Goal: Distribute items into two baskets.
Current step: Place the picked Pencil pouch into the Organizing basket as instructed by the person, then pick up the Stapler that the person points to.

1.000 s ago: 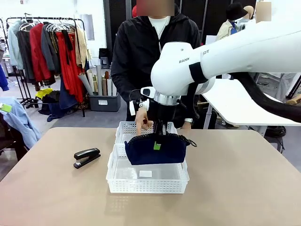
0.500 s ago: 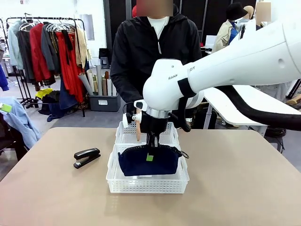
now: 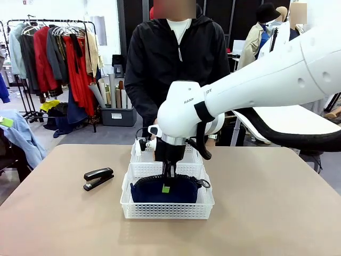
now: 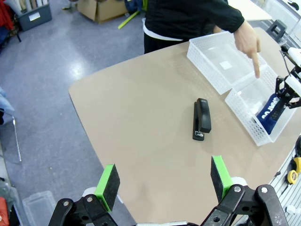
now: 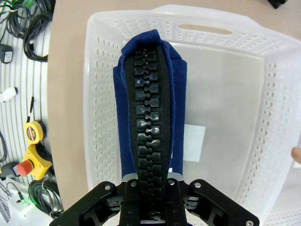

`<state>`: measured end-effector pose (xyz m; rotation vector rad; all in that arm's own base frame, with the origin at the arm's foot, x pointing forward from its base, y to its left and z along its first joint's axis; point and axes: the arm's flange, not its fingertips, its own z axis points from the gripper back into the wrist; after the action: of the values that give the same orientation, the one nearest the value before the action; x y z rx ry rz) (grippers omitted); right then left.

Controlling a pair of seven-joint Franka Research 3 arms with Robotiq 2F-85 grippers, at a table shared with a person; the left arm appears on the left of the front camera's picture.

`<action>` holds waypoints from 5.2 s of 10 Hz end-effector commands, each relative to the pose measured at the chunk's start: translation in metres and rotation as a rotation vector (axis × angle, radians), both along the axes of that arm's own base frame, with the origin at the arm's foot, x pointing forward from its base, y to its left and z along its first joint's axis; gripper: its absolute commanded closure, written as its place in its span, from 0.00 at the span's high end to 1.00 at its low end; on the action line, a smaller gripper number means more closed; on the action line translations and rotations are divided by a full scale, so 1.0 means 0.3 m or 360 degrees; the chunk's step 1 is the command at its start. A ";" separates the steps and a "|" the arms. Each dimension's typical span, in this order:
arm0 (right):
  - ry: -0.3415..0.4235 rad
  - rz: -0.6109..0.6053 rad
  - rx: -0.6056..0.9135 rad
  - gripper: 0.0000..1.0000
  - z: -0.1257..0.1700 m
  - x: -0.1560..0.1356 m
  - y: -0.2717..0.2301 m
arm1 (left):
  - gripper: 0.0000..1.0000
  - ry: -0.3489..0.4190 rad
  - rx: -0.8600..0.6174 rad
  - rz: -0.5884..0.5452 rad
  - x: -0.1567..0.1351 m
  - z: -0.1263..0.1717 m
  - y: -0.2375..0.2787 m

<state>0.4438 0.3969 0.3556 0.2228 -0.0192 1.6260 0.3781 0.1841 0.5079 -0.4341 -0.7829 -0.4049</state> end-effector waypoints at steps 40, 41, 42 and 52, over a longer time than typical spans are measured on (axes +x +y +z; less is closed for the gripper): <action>-0.0079 -0.0062 -0.0070 1.00 0.192 -0.039 -0.136 | 1.00 -0.0041 -0.0024 -0.0023 0.004 -0.006 0.004; -0.0079 -0.0062 -0.0070 1.00 0.192 -0.039 -0.136 | 1.00 -0.0041 -0.0024 -0.0023 0.004 -0.006 0.004; -0.0079 -0.0062 -0.0070 1.00 0.192 -0.039 -0.136 | 1.00 -0.0041 -0.0024 -0.0023 0.004 -0.006 0.004; -0.0156 -0.0194 -0.0047 1.00 0.282 -0.065 -0.260 | 1.00 -0.0041 -0.0024 -0.0023 0.004 -0.006 0.004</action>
<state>0.4343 0.3482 0.4199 0.1381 -0.0354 1.5748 0.3781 0.1841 0.5078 -0.4339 -0.7829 -0.4058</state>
